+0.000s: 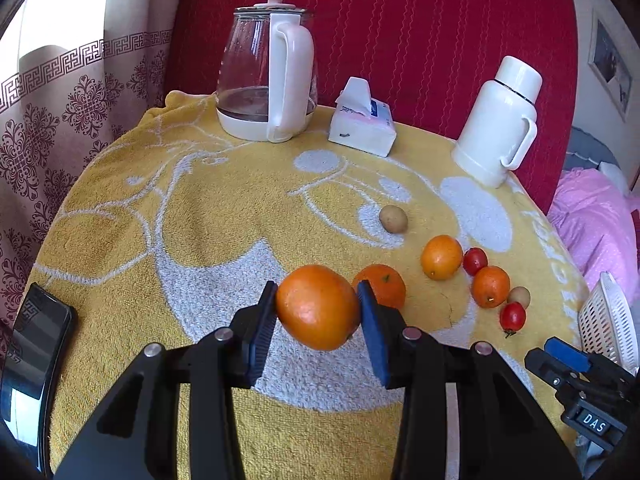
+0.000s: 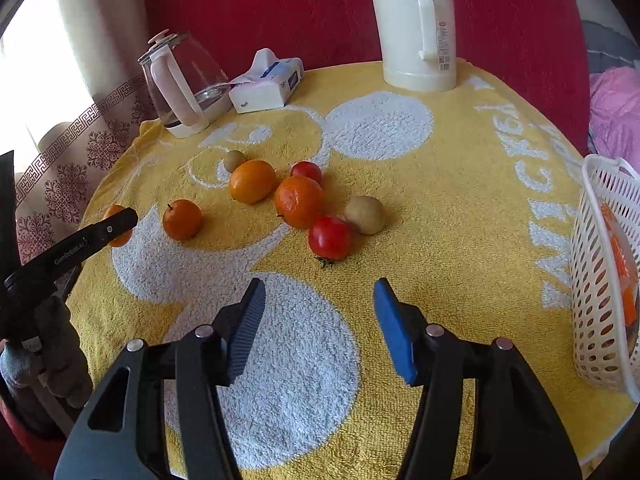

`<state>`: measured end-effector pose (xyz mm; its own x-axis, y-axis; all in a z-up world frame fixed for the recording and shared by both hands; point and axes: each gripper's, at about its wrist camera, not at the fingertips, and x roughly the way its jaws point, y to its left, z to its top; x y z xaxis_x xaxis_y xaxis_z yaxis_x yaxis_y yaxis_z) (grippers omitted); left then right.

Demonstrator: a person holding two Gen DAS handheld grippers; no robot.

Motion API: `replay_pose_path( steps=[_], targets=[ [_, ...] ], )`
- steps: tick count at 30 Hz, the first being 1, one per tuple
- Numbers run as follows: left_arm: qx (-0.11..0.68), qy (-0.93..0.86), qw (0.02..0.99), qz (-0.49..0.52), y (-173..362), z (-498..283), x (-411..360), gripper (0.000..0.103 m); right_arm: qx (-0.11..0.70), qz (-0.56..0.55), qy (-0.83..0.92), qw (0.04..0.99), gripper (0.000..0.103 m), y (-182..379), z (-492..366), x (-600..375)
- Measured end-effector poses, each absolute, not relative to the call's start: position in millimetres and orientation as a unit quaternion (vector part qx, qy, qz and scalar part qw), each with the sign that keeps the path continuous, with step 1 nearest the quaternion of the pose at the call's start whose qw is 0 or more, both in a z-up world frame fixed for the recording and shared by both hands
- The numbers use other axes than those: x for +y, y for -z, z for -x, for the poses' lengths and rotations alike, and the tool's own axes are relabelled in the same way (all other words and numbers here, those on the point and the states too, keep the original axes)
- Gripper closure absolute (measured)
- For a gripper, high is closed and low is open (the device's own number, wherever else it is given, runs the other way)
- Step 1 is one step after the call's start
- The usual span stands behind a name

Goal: Organize fruits
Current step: 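Grasp a large orange with the left tool while the right tool grasps a red tomato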

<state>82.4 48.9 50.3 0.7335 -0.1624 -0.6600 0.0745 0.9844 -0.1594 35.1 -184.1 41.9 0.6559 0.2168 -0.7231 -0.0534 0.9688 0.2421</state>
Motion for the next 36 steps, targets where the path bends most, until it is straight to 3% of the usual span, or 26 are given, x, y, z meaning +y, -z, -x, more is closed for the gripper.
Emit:
replay_pose_path(
  steps=[7, 17, 22, 36],
  targets=[
    [0.358, 0.070, 0.930, 0.052, -49, -80, 43, 0.062, 0.413, -0.091, -0.063, 0.904, 0.048, -38, -64, -181],
    [0.360, 0.075, 0.929, 0.045, -46, -78, 38, 0.062, 0.424, -0.083, -0.053, 0.900, 0.060, -26, -88, -176],
    [0.361, 0.076, 0.928, 0.043, -45, -79, 37, 0.062, 0.422, -0.081, -0.047, 0.902, 0.072, -26, -87, -178],
    [0.357, 0.089, 0.929, 0.038, -46, -73, 31, 0.062, 0.404, -0.086, -0.061, 0.909, 0.073, -42, -55, -176]
  ],
)
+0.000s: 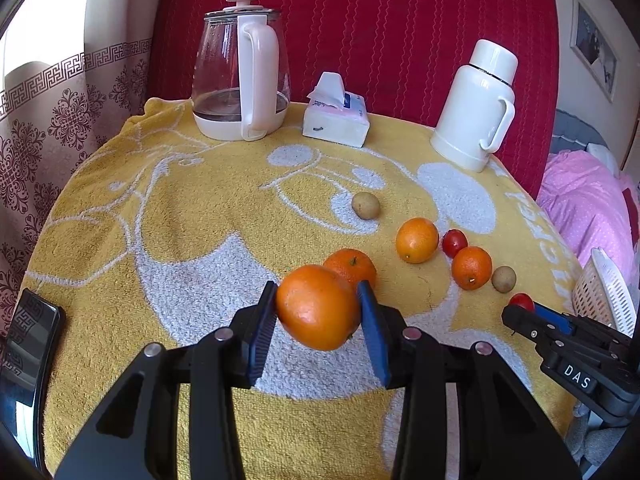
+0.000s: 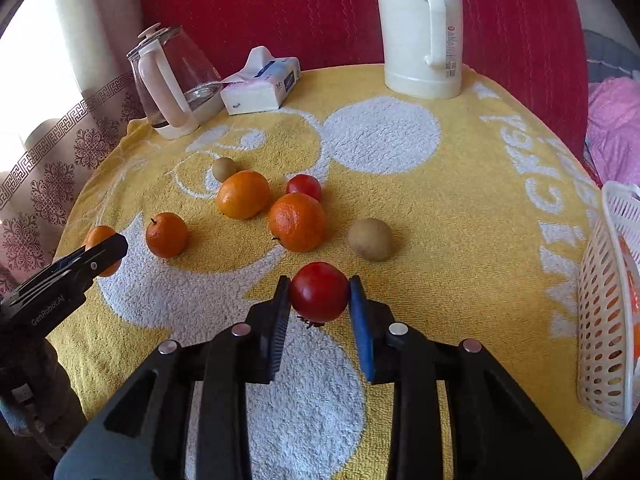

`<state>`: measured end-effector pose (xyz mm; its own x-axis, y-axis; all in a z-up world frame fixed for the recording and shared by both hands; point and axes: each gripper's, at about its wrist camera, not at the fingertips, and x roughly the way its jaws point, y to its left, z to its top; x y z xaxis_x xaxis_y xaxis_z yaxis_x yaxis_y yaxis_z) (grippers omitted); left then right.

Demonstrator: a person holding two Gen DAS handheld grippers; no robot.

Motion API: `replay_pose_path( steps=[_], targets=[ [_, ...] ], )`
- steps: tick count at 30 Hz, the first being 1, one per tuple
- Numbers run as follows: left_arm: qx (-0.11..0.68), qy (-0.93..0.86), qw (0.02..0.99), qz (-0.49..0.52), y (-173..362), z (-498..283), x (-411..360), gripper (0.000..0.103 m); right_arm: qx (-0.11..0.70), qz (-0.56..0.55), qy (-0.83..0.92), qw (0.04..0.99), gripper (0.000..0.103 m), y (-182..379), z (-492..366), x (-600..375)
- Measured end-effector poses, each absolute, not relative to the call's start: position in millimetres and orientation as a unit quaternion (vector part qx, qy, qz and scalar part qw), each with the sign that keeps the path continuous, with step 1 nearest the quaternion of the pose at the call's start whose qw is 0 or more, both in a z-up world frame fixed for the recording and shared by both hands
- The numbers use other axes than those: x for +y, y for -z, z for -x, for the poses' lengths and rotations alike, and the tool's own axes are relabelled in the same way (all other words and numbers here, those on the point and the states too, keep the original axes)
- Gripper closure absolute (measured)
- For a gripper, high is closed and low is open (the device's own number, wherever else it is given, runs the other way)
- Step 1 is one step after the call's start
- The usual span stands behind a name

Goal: Organize fruits
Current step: 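Grasp a large orange with the left tool while the right tool grasps a red tomato, then carry the red tomato with the right tool and drop it into the basket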

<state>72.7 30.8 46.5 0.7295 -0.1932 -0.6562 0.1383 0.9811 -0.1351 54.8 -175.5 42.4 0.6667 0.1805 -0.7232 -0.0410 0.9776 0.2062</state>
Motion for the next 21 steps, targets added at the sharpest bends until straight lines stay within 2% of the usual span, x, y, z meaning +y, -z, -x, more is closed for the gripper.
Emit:
replay_pose_path(
  steps=[21],
  targets=[
    [0.354, 0.114, 0.928, 0.020, -47, -61, 12, 0.062, 0.347, -0.122, -0.018, 0.930, 0.073, -86, 6, -222]
  ],
)
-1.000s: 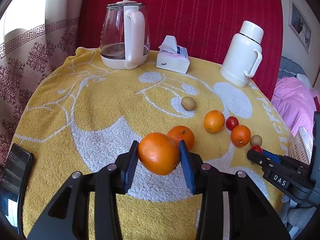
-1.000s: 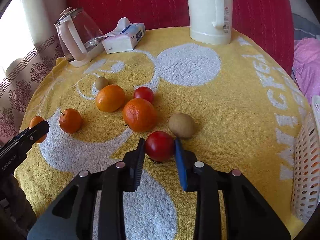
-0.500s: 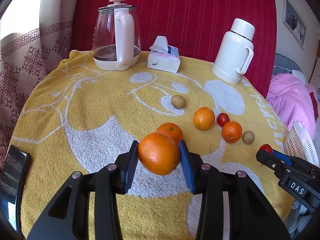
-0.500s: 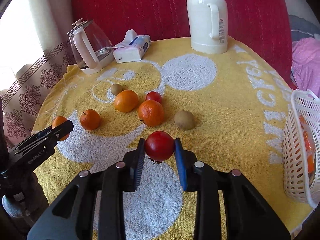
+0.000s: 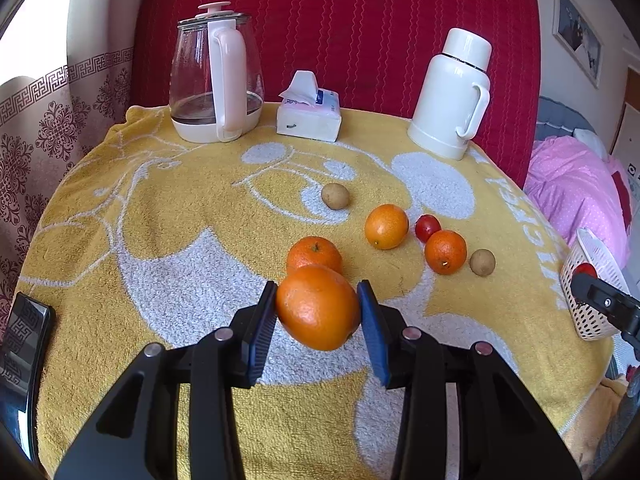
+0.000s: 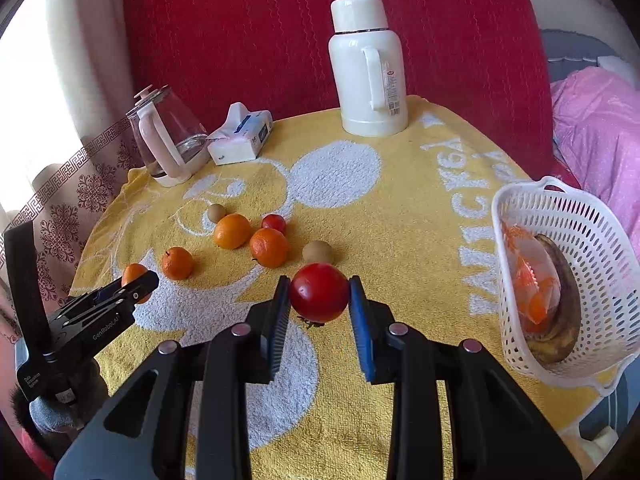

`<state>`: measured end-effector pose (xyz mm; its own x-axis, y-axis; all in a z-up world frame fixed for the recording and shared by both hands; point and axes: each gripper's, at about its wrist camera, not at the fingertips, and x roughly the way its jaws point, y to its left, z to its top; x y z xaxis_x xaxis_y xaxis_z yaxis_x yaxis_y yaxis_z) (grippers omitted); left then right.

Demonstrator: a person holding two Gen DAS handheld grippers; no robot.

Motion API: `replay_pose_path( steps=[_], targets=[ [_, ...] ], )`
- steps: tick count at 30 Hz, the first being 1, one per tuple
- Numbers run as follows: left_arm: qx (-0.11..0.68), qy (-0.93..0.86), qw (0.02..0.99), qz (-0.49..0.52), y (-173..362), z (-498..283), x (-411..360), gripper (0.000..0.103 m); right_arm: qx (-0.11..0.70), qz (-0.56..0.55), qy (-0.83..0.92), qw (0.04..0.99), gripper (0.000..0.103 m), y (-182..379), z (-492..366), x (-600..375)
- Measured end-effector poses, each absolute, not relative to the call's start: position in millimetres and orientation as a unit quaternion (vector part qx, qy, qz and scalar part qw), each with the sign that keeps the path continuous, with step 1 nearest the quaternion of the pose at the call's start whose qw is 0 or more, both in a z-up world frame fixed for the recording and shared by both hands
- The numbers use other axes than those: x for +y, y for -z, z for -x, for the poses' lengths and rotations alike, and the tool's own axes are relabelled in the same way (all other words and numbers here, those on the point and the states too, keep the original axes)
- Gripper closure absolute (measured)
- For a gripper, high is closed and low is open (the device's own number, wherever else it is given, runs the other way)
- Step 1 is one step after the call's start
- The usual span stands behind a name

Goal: Organize fruits
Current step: 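Carry the red tomato with the right tool and drop it into the basket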

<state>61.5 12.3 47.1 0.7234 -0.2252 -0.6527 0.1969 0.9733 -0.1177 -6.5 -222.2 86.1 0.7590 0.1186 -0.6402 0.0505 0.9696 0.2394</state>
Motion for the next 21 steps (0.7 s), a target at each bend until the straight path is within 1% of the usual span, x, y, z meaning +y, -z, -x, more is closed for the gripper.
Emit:
replay_pose_path(
  steps=[10, 21],
  targets=[
    [0.353, 0.117, 0.928, 0.013, -47, -57, 7, 0.062, 0.320, -0.145, 0.064, 0.934, 0.073, -98, 44, -286],
    [0.353, 0.121, 0.928, 0.003, -45, -53, 2, 0.062, 0.314, -0.171, 0.146, 0.922, 0.073, -86, 72, -343]
  ],
)
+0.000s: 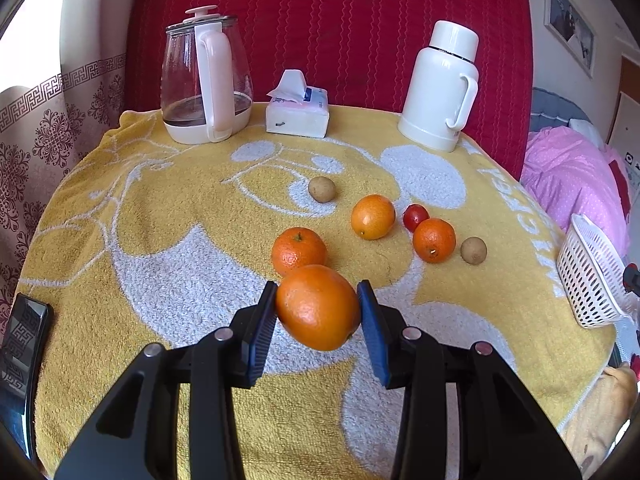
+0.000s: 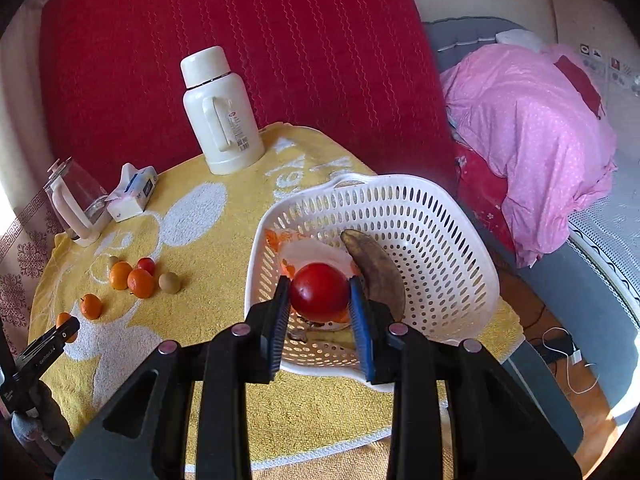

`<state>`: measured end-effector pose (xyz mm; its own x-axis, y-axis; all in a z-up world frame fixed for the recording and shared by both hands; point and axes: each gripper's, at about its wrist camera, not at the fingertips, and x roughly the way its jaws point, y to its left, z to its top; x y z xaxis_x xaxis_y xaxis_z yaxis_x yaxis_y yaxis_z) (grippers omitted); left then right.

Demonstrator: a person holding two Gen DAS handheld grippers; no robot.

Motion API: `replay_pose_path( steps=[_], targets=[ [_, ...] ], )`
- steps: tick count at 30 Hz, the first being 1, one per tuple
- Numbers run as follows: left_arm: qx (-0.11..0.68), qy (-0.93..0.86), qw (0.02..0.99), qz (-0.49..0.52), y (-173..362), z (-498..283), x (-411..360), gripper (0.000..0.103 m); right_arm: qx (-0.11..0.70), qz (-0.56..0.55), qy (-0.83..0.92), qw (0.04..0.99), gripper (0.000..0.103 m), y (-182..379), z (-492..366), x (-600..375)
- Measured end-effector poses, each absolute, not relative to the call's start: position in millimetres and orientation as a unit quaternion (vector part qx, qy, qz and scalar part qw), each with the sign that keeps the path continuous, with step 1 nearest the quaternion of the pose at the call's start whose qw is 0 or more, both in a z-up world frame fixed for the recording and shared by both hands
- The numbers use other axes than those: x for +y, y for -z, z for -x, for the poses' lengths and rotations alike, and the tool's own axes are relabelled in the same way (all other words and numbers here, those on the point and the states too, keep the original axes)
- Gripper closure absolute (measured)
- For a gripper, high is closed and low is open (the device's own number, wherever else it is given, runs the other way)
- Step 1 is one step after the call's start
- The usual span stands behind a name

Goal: Organize fruits
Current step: 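Carry the red tomato with the right tool and drop it into the basket, then carry the large orange with the left tool and release it into the basket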

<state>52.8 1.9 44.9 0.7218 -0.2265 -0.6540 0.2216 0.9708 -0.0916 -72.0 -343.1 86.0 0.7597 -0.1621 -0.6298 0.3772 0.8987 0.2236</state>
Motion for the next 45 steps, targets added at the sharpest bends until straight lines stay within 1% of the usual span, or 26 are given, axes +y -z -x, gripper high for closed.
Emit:
replay_pose_path(
  steps=[11, 19, 20, 21, 22, 24, 31, 45],
  targets=[
    [0.353, 0.115, 0.928, -0.007, -43, -48, 0, 0.062, 0.298, -0.198, 0.187, 0.915, 0.070, -82, 90, -374],
    [0.354, 0.116, 0.928, -0.008, -47, -42, -5, 0.062, 0.284, -0.215, 0.192, 0.914, 0.070, -82, 96, -384],
    [0.354, 0.119, 0.928, -0.009, -47, -40, -7, 0.062, 0.282, -0.218, 0.193, 0.914, 0.069, -82, 97, -385],
    [0.354, 0.123, 0.927, -0.009, -48, -39, -10, 0.062, 0.279, -0.222, 0.193, 0.914, 0.063, -82, 97, -386],
    [0.355, 0.127, 0.926, -0.010, -49, -38, -13, 0.062, 0.276, -0.225, 0.193, 0.914, 0.061, -82, 98, -387],
    [0.356, 0.136, 0.925, -0.011, -51, -35, -19, 0.062, 0.276, -0.224, 0.191, 0.915, 0.059, -81, 99, -388],
    [0.352, 0.172, 0.920, -0.013, -63, -26, -54, 0.062, 0.271, -0.220, 0.182, 0.919, 0.059, -84, 98, -394],
    [0.335, 0.273, 0.900, -0.060, -92, -7, -157, 0.062, 0.262, -0.219, 0.164, 0.925, 0.059, -85, 97, -415]
  ],
)
